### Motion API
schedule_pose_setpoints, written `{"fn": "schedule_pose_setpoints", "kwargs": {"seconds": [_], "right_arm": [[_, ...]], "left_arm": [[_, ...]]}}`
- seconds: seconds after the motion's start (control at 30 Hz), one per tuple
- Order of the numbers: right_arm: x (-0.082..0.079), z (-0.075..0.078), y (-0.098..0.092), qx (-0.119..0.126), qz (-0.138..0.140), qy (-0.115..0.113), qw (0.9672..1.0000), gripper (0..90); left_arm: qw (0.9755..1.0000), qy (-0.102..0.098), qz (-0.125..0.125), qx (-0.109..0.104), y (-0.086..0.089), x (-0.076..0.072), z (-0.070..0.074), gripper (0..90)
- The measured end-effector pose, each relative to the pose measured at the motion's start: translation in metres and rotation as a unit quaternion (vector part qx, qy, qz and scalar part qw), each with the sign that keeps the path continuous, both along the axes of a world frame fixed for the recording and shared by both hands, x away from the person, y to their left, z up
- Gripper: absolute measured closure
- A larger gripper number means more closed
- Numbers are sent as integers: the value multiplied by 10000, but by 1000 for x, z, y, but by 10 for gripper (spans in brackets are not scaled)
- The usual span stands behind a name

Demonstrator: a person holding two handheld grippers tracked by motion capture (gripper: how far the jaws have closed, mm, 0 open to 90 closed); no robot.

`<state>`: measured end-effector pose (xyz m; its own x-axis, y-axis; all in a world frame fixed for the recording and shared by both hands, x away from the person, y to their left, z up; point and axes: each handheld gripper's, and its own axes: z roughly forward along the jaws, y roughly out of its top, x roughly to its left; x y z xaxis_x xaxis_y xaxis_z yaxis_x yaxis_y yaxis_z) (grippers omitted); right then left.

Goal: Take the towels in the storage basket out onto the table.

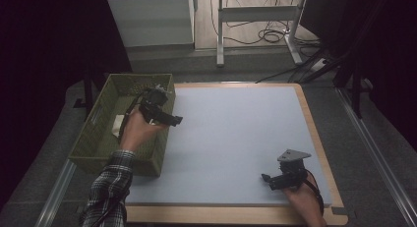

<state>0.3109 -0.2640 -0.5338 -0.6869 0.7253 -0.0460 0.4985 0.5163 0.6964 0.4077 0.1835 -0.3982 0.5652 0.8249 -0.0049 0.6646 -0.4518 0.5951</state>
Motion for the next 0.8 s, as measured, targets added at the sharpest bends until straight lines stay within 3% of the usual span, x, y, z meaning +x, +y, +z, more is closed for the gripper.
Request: {"fn": "schedule_pose_setpoints", "kwargs": {"seconds": [0.43, 0.6, 0.8], "right_arm": [[0, 0, 0, -2, 0, 1, 10000, 1], [0, 0, 0, -1, 0, 2, 10000, 1], [0, 0, 0, 0, 2, 3, 10000, 1]], "left_arm": [[9981, 50, 608, 62, 58, 8, 2, 40], [9960, 182, 870, 107, 83, 13, -12, 39], [9935, 493, 1012, 186, 103, 23, -42, 29]]}}
